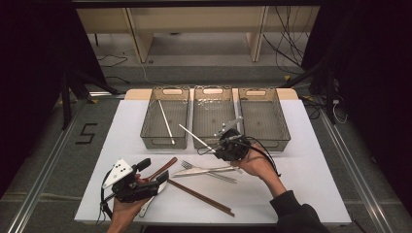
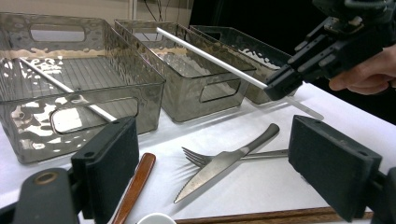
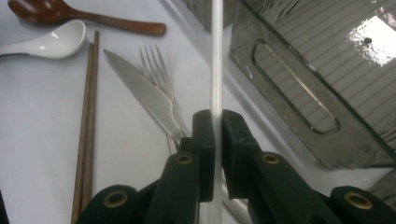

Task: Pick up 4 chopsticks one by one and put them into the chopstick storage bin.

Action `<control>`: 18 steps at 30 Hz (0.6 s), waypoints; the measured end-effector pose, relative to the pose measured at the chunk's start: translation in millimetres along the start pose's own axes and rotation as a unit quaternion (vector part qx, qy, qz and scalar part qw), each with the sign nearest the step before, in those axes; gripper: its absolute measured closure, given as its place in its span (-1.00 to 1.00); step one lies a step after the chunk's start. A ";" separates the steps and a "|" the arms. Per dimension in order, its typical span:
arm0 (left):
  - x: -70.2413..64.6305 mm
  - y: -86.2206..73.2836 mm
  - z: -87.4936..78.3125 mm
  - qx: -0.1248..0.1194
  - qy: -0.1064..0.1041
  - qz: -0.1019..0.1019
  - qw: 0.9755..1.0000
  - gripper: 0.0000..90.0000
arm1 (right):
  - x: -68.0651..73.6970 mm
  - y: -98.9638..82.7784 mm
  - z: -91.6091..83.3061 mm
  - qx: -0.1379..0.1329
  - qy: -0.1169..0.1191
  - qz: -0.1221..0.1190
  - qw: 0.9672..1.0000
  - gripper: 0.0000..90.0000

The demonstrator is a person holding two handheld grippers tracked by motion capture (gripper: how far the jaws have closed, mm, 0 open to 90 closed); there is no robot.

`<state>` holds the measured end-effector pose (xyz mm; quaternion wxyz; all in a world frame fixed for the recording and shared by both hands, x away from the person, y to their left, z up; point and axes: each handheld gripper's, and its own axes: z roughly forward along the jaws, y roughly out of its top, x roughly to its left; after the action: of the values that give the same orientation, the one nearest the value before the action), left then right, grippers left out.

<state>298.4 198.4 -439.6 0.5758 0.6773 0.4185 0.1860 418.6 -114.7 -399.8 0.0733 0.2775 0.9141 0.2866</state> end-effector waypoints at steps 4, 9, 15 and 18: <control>-0.1 0.0 0.1 0.000 0.000 0.000 1.000 -0.65 | -1.4 8.4 0.4 -0.010 -0.001 0.008 1.000 0.89; -0.3 0.1 0.4 -0.001 0.000 -0.001 1.000 -0.64 | -4.0 19.9 2.5 -0.029 0.006 0.019 0.999 0.89; 0.3 0.2 -0.2 -0.003 0.001 -0.001 1.000 -0.64 | -4.2 35.4 8.3 -0.039 0.003 0.021 0.999 0.89; 0.2 0.2 -0.3 -0.004 0.001 0.000 1.000 -0.64 | -1.2 42.7 11.8 -0.038 0.002 0.028 0.999 0.89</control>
<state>298.4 198.7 -439.3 0.5780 0.6748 0.4186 0.1879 443.0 -80.6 -385.5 0.0746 0.2991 0.8945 0.3238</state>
